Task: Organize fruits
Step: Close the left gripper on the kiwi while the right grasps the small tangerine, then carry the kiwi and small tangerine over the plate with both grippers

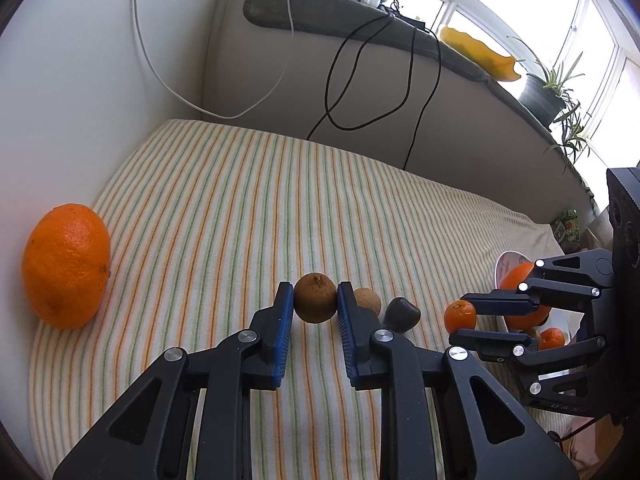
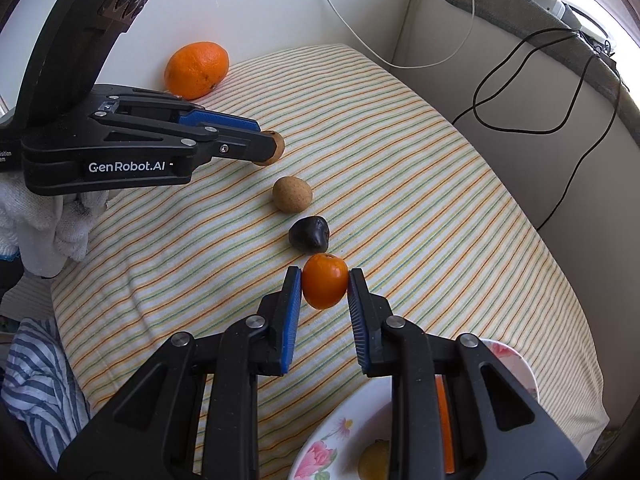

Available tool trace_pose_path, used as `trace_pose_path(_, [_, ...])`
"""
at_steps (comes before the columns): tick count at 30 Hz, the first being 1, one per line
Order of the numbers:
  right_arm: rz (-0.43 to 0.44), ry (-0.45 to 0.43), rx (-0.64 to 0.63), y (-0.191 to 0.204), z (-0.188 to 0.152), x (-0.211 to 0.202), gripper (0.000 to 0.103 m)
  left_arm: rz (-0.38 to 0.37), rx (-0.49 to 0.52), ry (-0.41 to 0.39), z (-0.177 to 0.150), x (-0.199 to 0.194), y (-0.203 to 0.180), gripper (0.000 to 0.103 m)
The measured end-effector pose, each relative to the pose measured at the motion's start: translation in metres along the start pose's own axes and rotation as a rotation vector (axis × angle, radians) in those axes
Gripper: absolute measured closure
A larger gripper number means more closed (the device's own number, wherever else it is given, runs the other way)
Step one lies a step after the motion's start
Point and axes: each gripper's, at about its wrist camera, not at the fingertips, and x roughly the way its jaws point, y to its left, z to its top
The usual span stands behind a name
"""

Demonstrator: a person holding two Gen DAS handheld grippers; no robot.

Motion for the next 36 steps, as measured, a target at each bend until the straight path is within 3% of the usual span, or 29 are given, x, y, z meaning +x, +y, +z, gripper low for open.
trace_pose_path(15, [0.014,-0.092,0.058,0.004,-0.019,-0.057,0.079,-0.063,0.039,-0.045,-0.017,-0.038,-0.032,0.083])
trace_pose_path(36, [-0.045,-0.176,0.263,-0.043,-0.096,-0.124,0.079,-0.211,0.125,-0.030,-0.031,-0.045,-0.115,0.083])
